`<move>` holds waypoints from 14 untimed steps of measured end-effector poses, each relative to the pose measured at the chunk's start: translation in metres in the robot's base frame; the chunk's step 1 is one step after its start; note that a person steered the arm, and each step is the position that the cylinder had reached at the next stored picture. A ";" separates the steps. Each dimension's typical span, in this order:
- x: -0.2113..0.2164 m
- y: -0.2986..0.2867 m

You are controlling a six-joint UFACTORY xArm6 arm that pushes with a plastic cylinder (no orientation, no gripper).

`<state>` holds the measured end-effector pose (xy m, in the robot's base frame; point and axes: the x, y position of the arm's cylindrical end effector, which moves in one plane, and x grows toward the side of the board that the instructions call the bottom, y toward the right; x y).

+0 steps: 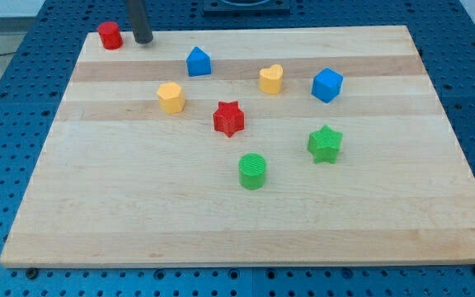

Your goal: Push the yellow hexagon right to the blue triangle

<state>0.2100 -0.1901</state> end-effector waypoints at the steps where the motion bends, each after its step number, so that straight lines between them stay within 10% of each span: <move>1: 0.042 -0.007; 4: 0.191 0.012; 10: 0.141 0.047; 14: 0.106 0.168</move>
<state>0.3156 -0.0221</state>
